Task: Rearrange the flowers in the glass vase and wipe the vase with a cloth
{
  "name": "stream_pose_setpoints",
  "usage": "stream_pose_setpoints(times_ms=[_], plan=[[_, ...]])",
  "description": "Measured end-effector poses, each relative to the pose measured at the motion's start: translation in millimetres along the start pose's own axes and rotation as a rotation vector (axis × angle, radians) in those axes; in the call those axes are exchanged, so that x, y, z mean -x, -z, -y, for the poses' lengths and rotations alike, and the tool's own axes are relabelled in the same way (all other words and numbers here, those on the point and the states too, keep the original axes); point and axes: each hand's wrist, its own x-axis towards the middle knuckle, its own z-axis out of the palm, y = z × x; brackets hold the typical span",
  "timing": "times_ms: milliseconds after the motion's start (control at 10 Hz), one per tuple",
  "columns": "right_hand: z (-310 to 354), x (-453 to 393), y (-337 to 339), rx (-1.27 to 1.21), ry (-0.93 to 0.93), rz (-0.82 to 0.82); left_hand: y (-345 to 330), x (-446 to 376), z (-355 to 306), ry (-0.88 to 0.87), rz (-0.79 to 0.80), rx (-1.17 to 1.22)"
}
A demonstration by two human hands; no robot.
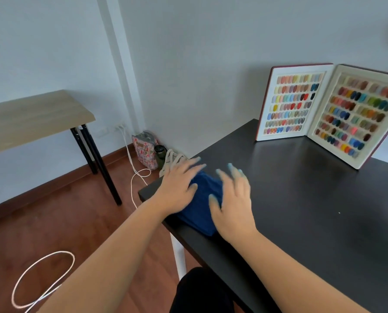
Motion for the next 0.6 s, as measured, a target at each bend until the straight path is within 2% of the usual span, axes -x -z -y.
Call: stream_pose_setpoints(times_ms=[100,200,400,500,600], plan=[[-6.6,5.1,-7.5,0.263,0.003,0.368,-12.0,16.0,-6.8,-0.023,0.118,-0.132],[-18.0,5.3,-11.7,0.317,-0.082,0.483,-14.7,20.8,0.0,0.076,0.318,-0.165],[-17.9,6.5,-10.5,0.31,-0.095,0.526,-7.8,20.1,2.0,0.059,0.396,-0.188],[-17.0,5.9,-0.2,0.22,-0.09,0.45,-6.3,19.4,-1.3,0.076,0.387,-0.179],[-15.1,13.3,30.6,0.095,-0.035,0.183,-3.6,19.4,-16.4,0.096,0.307,-0.02]])
